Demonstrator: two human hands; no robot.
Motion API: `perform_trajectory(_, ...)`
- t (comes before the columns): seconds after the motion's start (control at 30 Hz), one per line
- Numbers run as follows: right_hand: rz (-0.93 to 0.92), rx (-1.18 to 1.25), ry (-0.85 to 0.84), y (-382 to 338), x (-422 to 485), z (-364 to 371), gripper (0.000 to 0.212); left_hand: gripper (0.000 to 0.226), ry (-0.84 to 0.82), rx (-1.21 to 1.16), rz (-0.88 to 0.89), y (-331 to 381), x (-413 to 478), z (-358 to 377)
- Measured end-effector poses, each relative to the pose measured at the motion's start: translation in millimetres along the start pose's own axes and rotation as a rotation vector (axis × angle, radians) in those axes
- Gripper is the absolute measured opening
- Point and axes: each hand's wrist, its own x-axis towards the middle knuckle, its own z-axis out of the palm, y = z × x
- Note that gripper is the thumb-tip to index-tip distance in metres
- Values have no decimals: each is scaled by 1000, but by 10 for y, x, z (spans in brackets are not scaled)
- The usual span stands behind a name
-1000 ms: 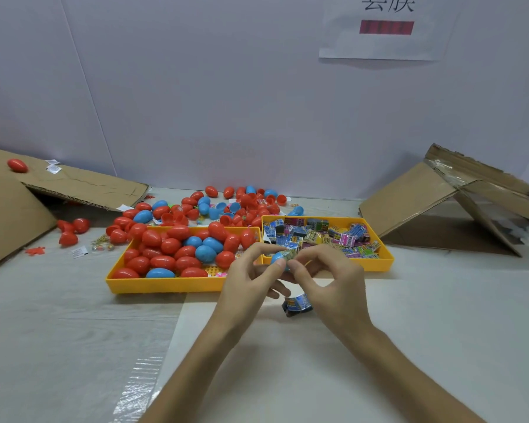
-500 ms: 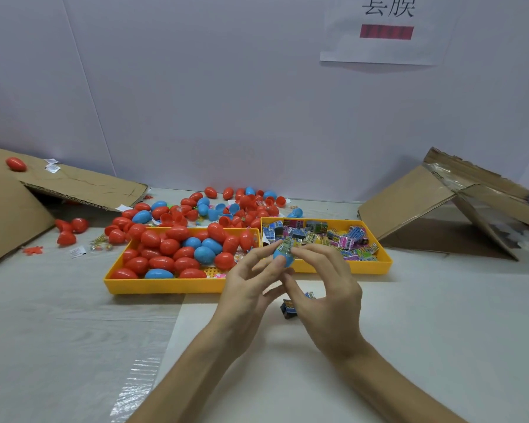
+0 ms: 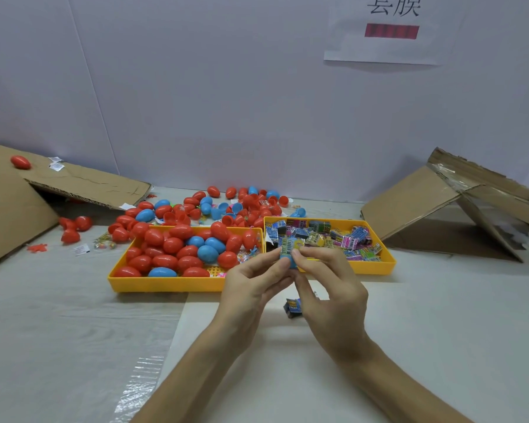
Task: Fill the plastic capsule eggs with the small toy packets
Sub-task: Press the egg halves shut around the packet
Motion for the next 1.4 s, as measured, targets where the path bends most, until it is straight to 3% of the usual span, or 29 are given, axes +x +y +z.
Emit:
perform_trajectory(0.13, 19, 3, 12, -34, 38, -12, 31, 53, -40, -48, -47, 15, -4, -3)
perform_trajectory(0.4, -3, -37, 37, -17, 51, -42, 22, 58, -77, 3, -88, 7, 5, -17)
perform_trajectory(0.8, -32, 6, -13, 9, 71, -43, 25, 40, -222, 182, -115, 2, -33, -10)
perform_trajectory(1.03, 13, 25, -40, -12, 74, -38, 30, 40, -200, 196, -85, -12, 0, -13)
perform_trajectory(1.27, 1, 11, -25, 27, 65, -54, 20, 42, -178, 192, -97, -13, -7, -12)
perform_trajectory(1.4, 45, 45, -55, 5, 80, -50, 28, 39, -189, 175, -99, -1, -14, 8)
